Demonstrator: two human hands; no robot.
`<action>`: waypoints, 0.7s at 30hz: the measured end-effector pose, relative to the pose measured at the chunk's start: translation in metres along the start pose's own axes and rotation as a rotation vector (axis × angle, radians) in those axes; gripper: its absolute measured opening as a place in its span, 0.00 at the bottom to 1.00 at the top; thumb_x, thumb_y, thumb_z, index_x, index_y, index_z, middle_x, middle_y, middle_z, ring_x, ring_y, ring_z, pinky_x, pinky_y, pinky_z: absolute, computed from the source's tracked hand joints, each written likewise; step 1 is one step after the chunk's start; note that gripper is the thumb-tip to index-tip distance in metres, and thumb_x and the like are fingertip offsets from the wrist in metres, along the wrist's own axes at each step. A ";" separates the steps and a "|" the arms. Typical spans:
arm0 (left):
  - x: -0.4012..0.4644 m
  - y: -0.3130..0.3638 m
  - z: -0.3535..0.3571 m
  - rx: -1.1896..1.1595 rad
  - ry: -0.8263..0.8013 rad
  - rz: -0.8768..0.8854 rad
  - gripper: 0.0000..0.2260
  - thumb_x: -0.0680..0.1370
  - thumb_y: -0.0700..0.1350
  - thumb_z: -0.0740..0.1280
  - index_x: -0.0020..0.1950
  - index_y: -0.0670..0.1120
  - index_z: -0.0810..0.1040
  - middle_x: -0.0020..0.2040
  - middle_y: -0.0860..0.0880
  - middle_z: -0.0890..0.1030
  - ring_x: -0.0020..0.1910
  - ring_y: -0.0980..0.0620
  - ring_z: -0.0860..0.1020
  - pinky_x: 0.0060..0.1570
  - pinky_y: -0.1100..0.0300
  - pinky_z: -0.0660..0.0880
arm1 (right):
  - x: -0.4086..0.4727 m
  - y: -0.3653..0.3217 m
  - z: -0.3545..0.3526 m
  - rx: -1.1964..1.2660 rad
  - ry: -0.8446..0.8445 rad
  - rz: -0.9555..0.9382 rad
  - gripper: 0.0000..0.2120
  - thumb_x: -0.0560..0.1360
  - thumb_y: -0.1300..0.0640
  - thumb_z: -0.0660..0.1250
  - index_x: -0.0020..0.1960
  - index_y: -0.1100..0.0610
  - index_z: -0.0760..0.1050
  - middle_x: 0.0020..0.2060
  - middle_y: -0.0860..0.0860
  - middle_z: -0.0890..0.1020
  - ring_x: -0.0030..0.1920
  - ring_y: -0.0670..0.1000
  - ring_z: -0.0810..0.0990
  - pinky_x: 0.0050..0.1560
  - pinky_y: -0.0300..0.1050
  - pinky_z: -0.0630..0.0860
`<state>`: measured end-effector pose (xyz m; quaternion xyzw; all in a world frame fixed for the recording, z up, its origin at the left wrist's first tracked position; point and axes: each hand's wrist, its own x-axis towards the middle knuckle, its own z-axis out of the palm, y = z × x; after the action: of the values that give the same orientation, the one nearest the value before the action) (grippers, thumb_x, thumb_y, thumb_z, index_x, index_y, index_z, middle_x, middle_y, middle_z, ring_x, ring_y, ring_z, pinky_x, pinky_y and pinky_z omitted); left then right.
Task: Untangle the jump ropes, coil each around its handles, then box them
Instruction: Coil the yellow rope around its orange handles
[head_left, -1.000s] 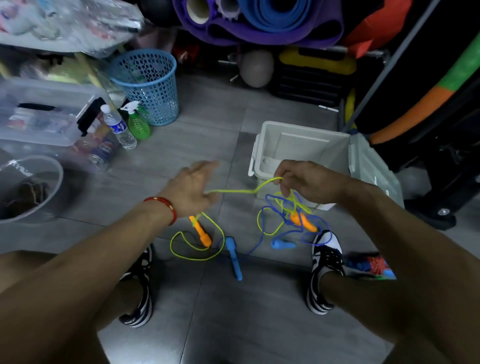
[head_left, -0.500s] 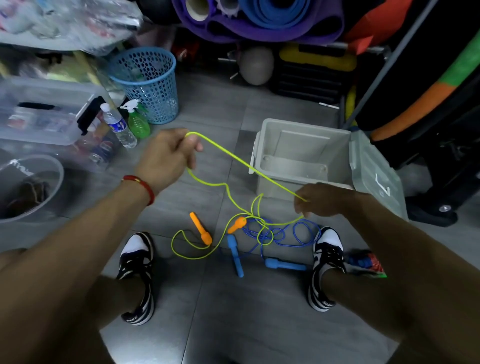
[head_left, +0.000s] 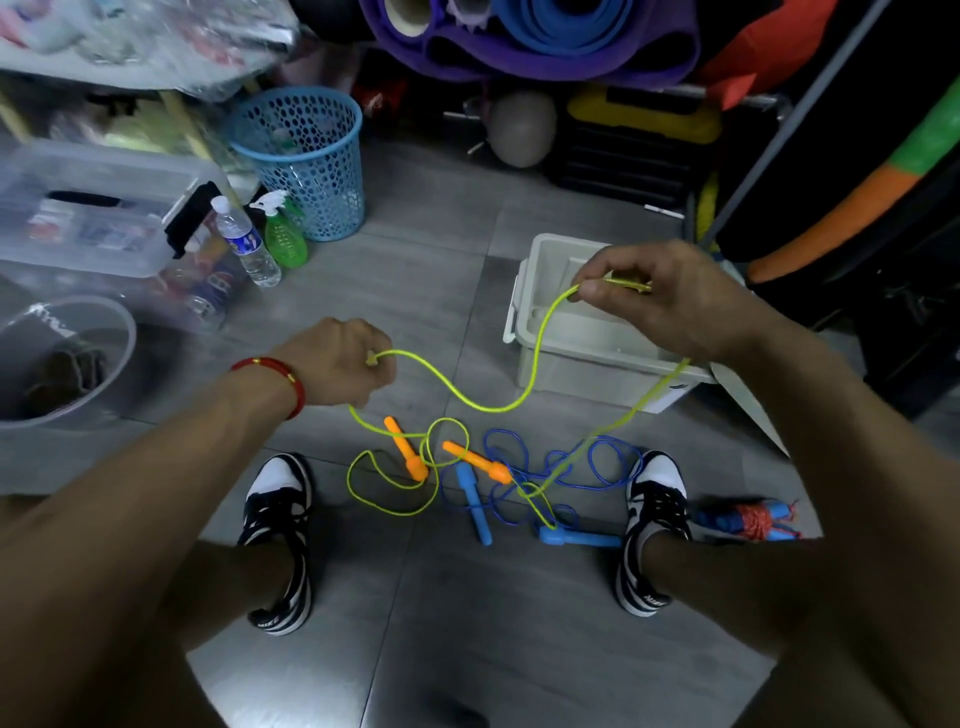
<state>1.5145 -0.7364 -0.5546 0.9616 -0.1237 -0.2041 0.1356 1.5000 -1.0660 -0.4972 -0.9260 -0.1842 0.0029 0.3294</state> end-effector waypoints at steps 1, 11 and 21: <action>-0.001 0.001 0.003 -0.025 -0.057 0.020 0.08 0.76 0.51 0.69 0.51 0.49 0.81 0.41 0.54 0.84 0.49 0.49 0.82 0.45 0.63 0.71 | -0.003 -0.004 0.002 0.017 -0.025 -0.013 0.06 0.79 0.51 0.69 0.49 0.51 0.83 0.37 0.43 0.83 0.37 0.43 0.78 0.42 0.38 0.73; -0.009 0.040 0.018 -0.706 -0.108 0.289 0.10 0.84 0.42 0.59 0.51 0.40 0.79 0.32 0.48 0.84 0.38 0.56 0.83 0.47 0.67 0.74 | -0.006 -0.014 0.059 -0.131 -0.207 -0.052 0.11 0.78 0.45 0.68 0.43 0.52 0.79 0.31 0.45 0.76 0.35 0.43 0.74 0.38 0.38 0.69; 0.001 -0.062 0.004 -0.021 0.034 -0.166 0.08 0.80 0.44 0.68 0.57 0.44 0.82 0.58 0.42 0.82 0.61 0.48 0.80 0.63 0.56 0.70 | -0.045 0.089 0.051 -0.044 -0.513 0.420 0.16 0.81 0.63 0.60 0.38 0.51 0.78 0.30 0.54 0.78 0.30 0.56 0.81 0.35 0.48 0.77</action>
<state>1.5246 -0.6801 -0.5778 0.9704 -0.0391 -0.1997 0.1303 1.4817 -1.1144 -0.5969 -0.9198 -0.0664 0.2997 0.2444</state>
